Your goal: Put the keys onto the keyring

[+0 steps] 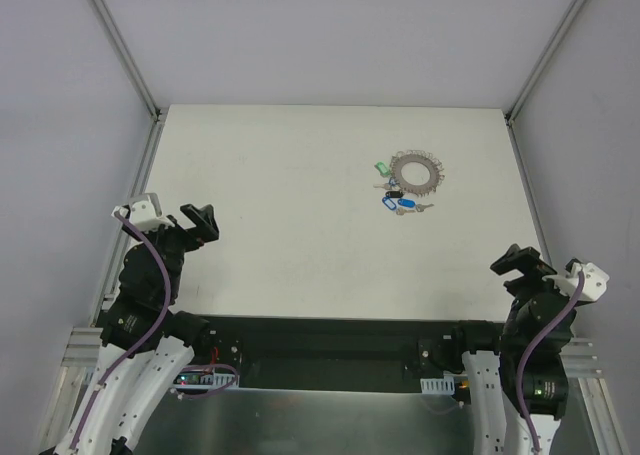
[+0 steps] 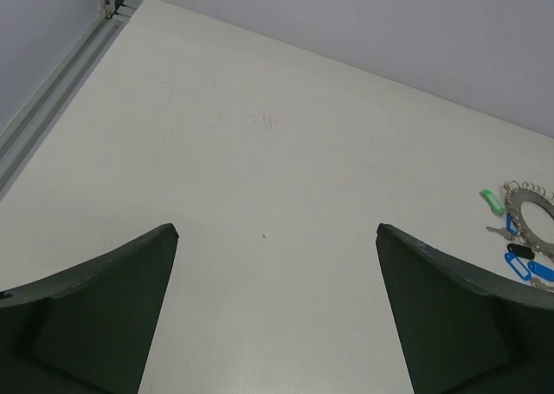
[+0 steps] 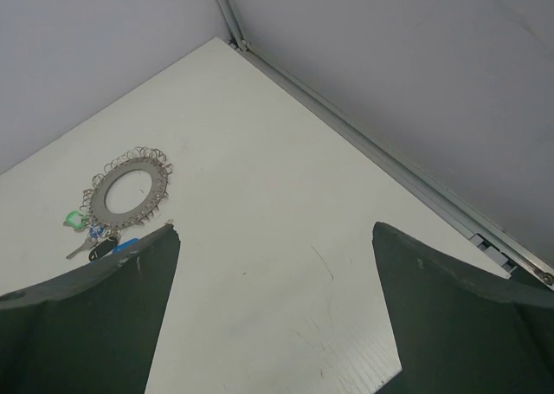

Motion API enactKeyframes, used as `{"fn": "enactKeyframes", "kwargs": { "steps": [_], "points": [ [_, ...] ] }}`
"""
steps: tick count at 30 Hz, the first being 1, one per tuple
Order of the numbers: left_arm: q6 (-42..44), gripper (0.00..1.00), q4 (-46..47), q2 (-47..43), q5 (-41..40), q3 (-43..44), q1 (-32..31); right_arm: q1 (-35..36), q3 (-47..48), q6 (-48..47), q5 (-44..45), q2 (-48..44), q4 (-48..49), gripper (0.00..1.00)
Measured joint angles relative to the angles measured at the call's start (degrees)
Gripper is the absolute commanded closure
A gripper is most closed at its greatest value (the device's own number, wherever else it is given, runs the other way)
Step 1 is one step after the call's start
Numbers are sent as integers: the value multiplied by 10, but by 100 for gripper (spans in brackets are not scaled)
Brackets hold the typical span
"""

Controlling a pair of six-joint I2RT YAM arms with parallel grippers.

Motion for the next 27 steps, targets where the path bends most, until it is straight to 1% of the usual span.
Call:
{"fn": "enactKeyframes", "kwargs": {
  "steps": [6,11,13,15,19,27],
  "points": [
    [5,1,2,0,29,0,0,0,-20,16,3,0,12,4],
    [14,1,3,-9,63,0,0,0,-21,17,-36,2,13,4],
    [14,1,4,-14,75,-1,0,0,-13,23,-52,21,9,3],
    [15,1,5,-18,87,-2,1,0,4,33,-73,71,8,1],
    [17,1,7,-26,104,-4,3,0,15,54,-118,198,24,8],
    [28,1,7,-41,104,-7,3,0,39,94,-195,471,96,13]
  ]
}}
